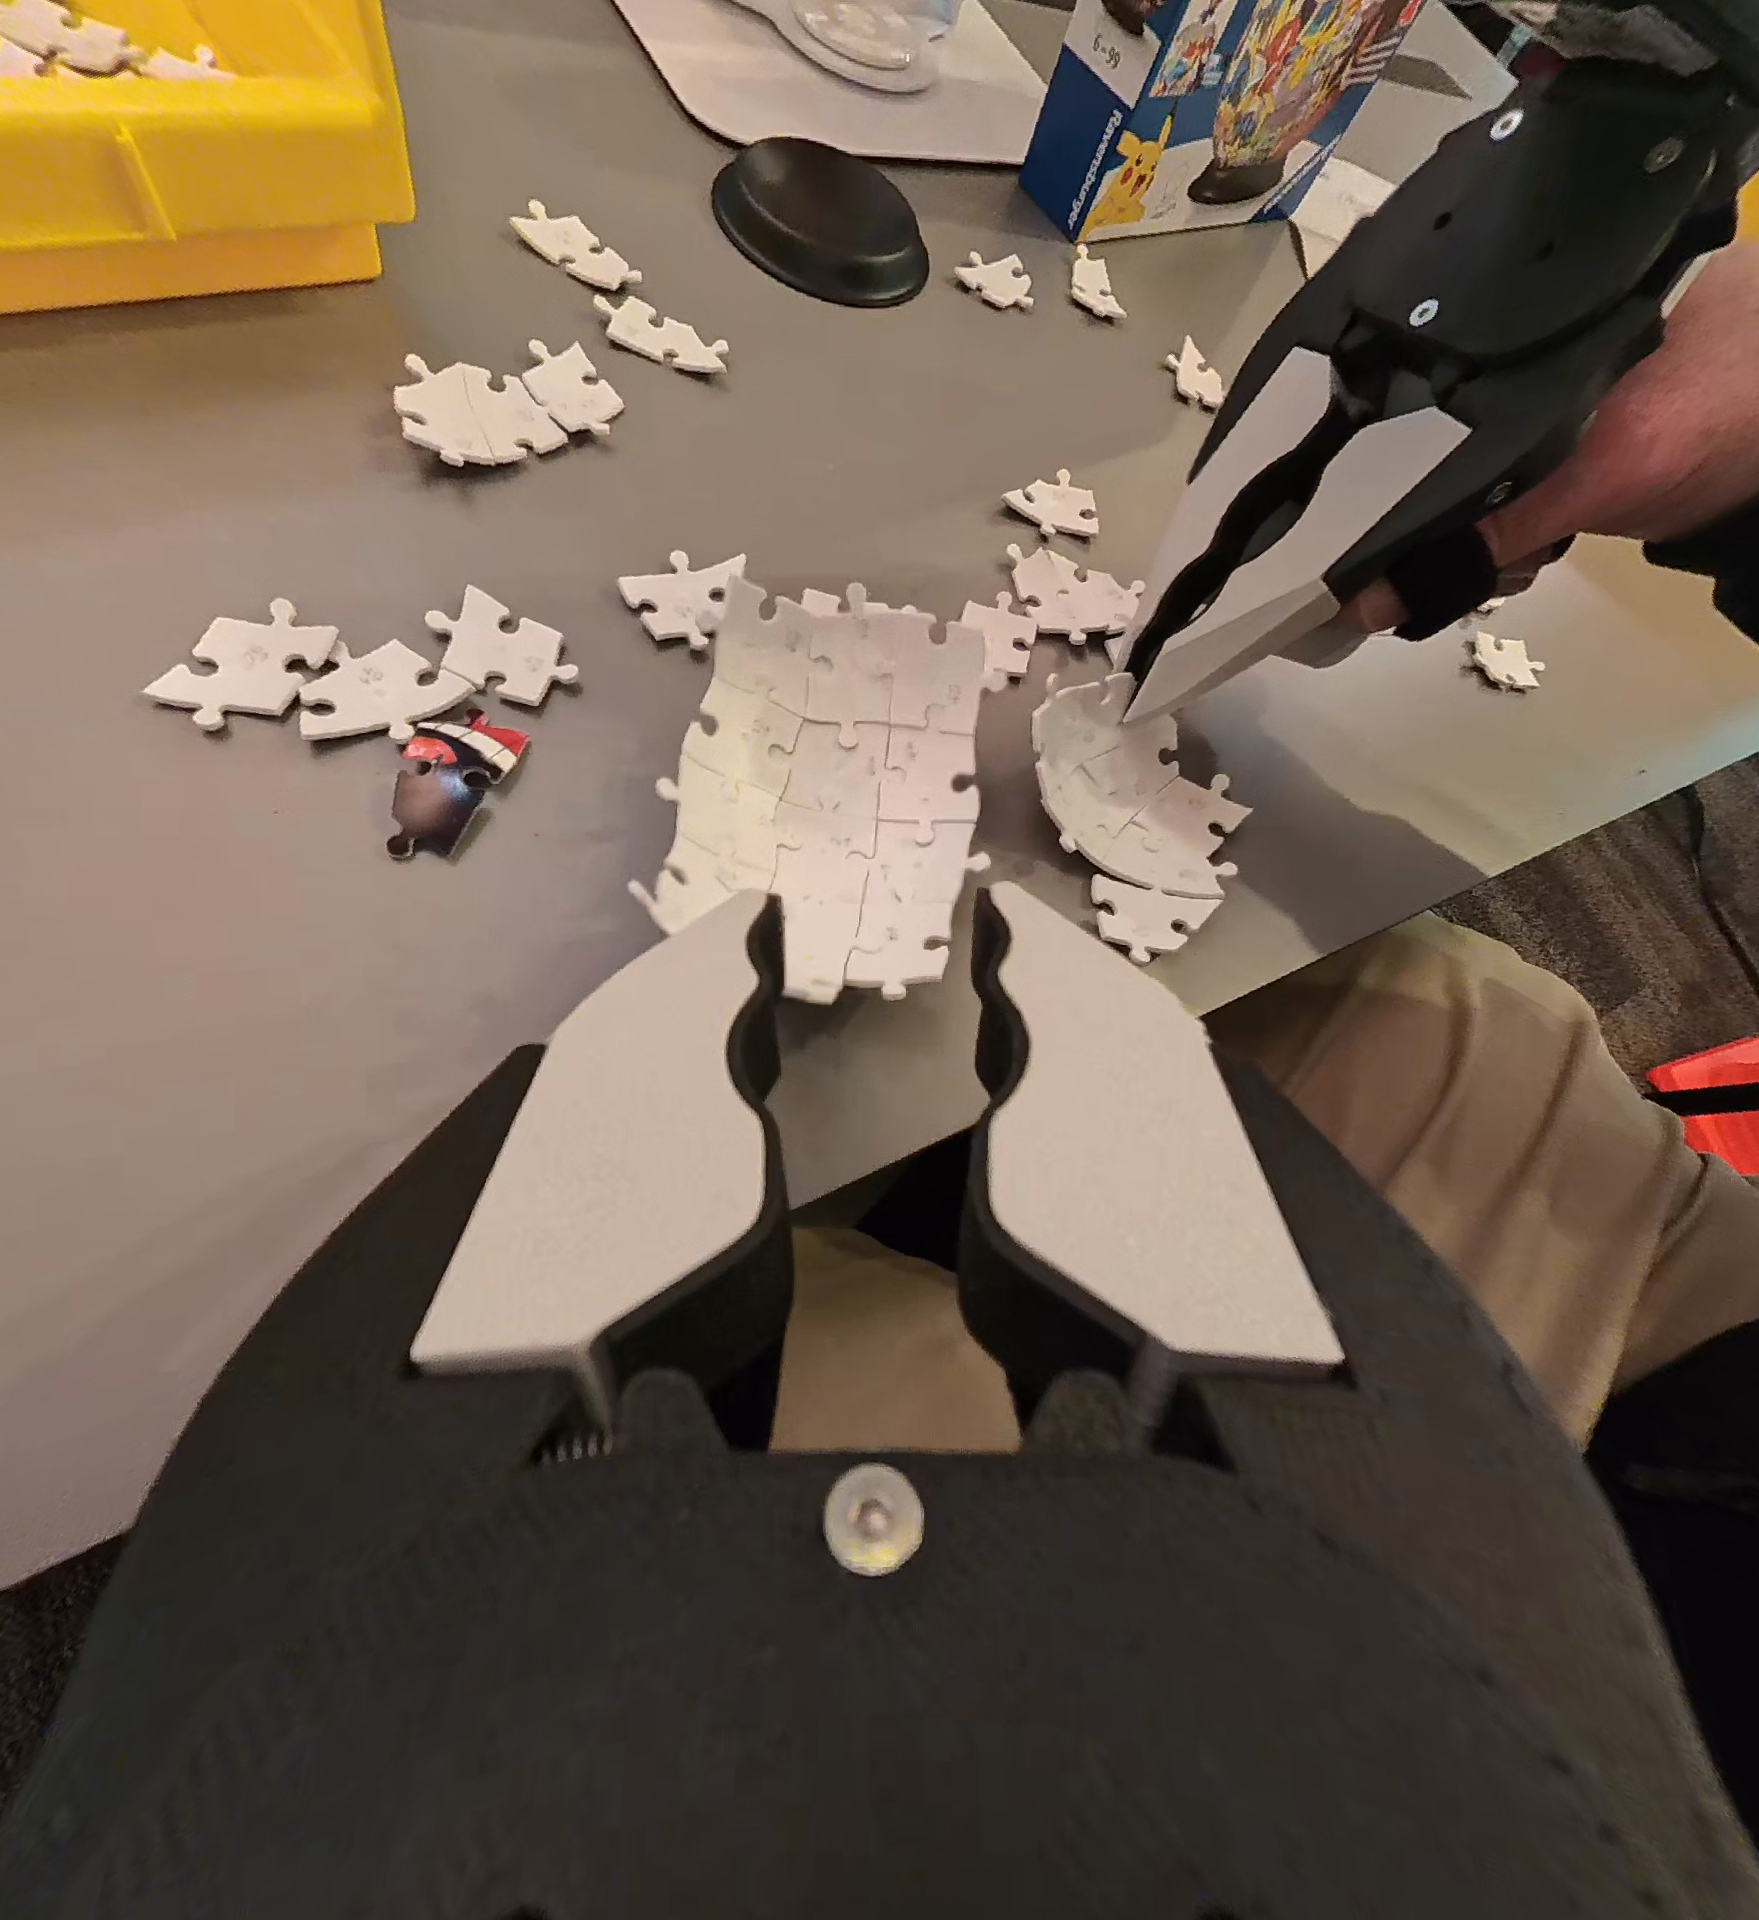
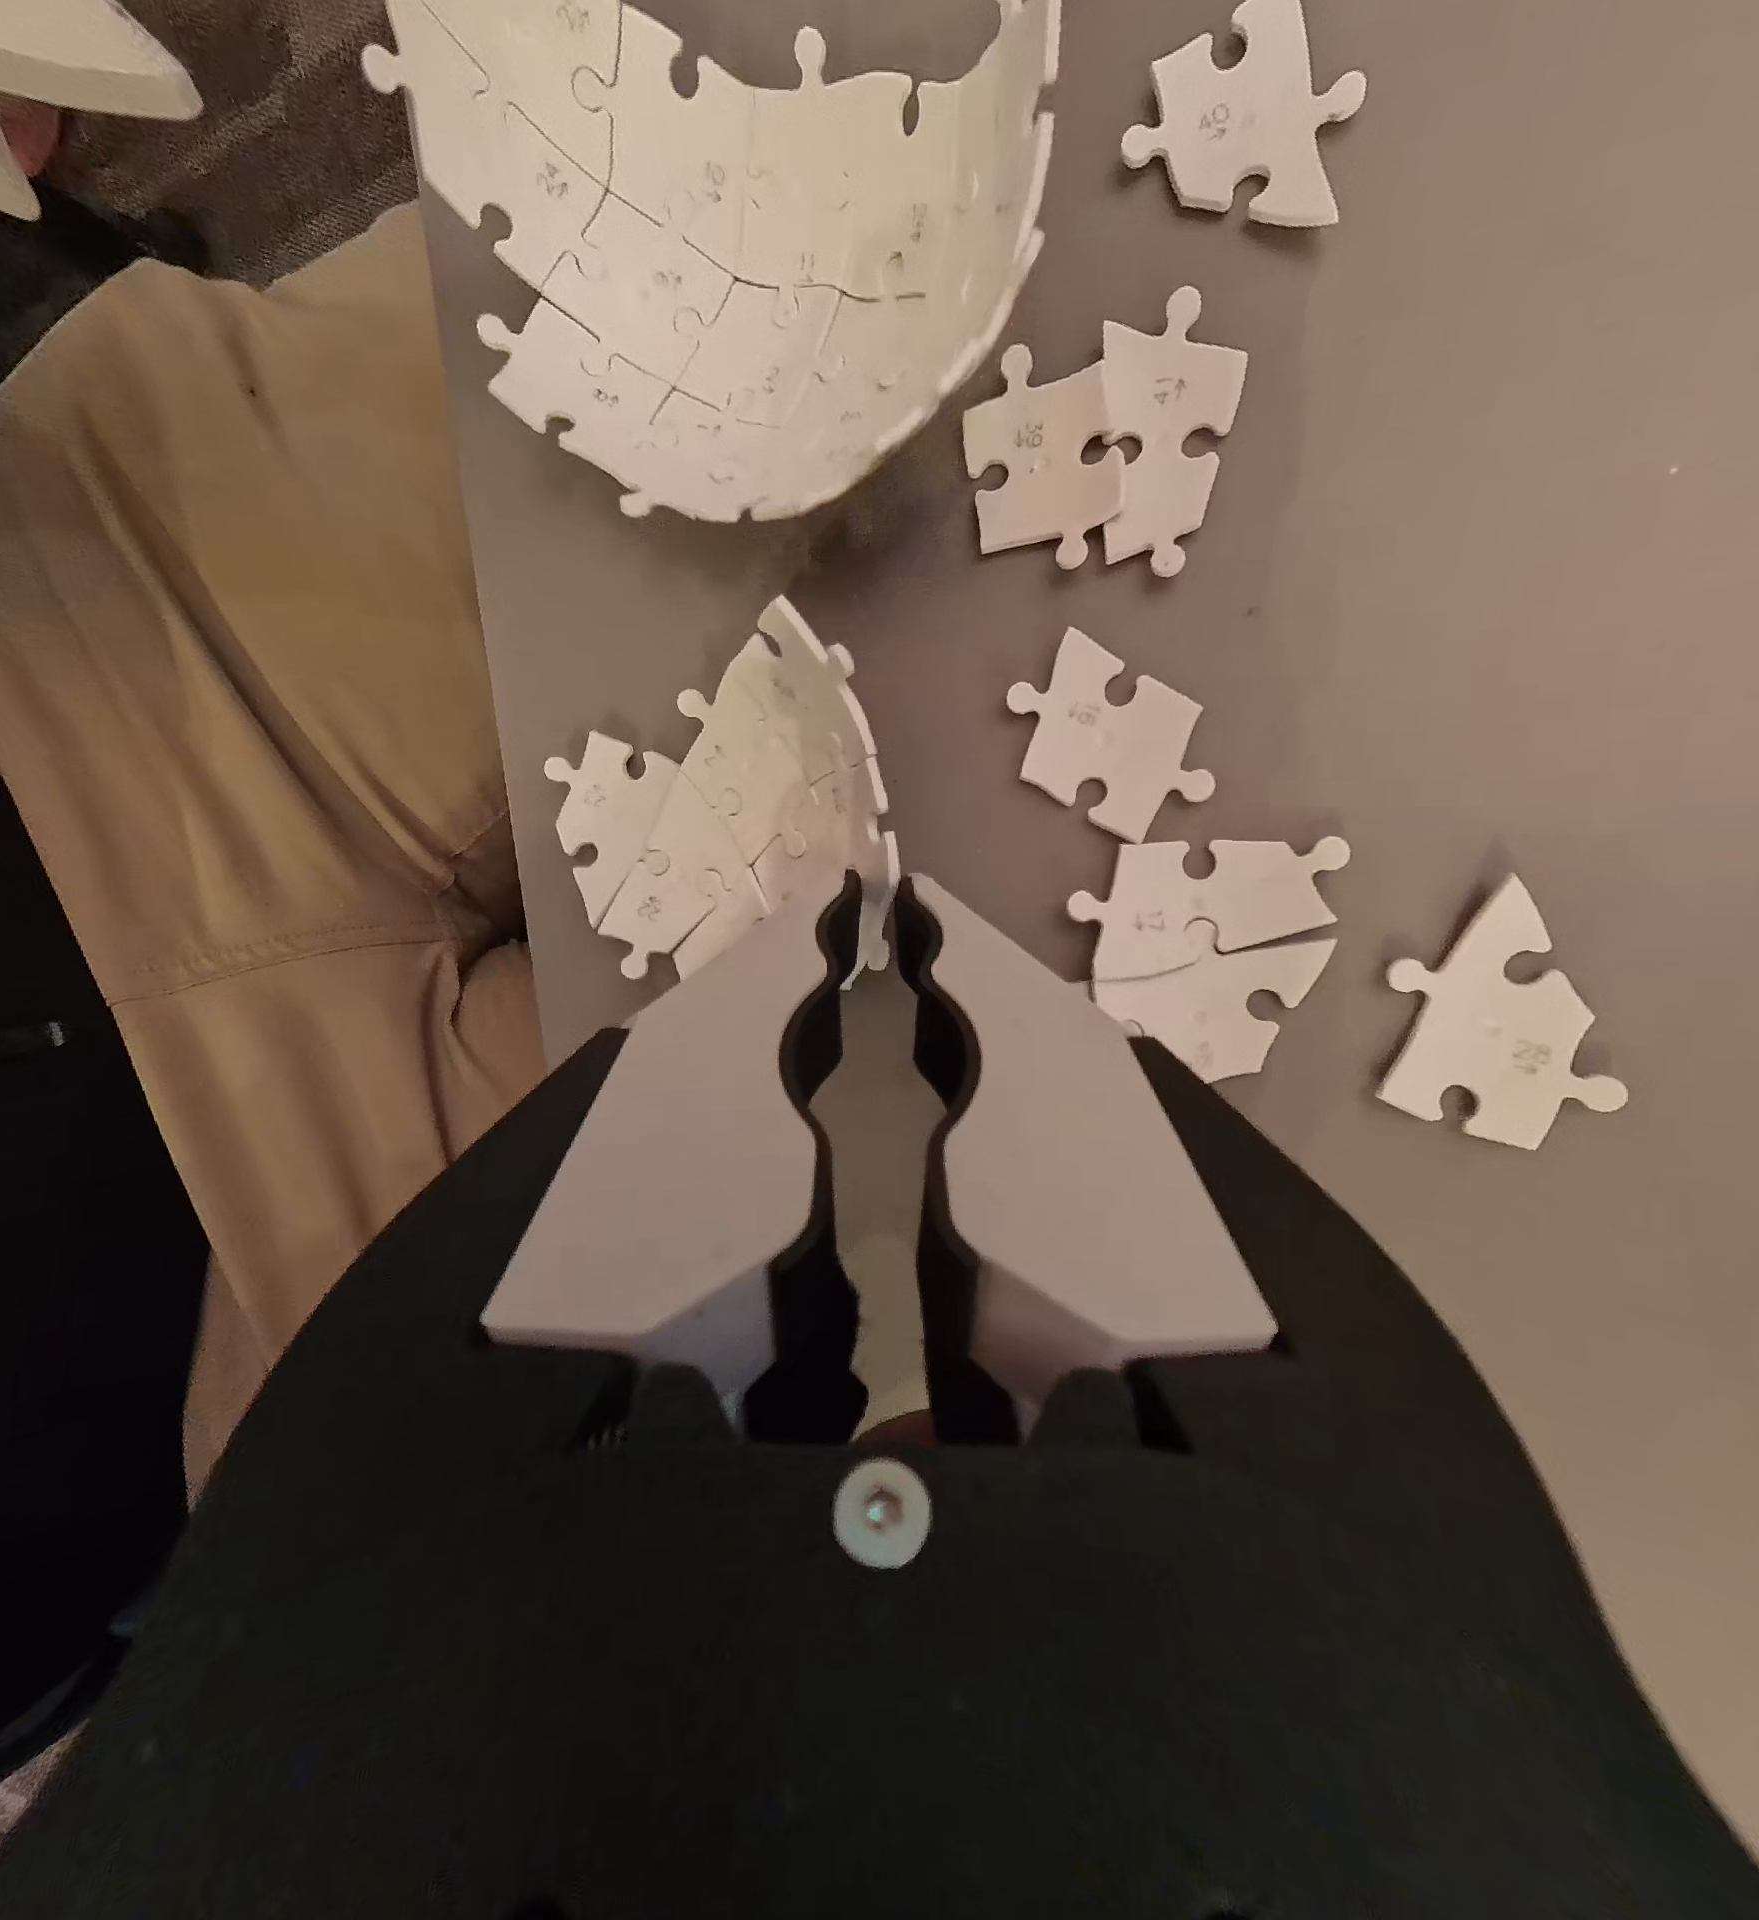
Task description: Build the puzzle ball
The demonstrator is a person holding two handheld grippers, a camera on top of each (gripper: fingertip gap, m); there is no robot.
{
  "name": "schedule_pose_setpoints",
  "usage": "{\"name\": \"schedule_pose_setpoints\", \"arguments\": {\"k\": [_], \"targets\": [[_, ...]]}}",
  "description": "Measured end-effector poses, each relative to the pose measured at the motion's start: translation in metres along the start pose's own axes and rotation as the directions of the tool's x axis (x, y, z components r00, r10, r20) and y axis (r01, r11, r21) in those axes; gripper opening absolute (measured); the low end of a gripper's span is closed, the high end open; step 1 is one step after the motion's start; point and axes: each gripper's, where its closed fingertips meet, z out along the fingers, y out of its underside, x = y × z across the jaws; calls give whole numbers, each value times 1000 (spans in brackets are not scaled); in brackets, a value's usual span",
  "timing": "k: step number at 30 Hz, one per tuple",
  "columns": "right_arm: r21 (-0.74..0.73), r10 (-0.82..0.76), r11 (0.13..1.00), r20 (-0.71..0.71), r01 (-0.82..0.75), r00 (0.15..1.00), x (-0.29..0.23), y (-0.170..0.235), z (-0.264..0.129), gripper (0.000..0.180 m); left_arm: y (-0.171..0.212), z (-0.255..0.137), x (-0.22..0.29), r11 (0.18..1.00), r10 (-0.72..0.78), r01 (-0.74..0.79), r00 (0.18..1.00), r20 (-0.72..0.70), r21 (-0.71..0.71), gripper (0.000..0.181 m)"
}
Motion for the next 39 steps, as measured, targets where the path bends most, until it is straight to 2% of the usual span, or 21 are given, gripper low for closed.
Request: {"name": "schedule_pose_setpoints", "arguments": {"k": [10, 39], "targets": [[28, 64, 998, 21, -65, 998, -4, 8, -1, 5, -8, -4, -8, 999, 9, -10, 1000, 13, 43, 34], [70, 88, 994, 12, -88, 996, -9, 15, -6, 4, -18, 9, -3, 998, 54, -54, 999, -7, 45, 34]]}}
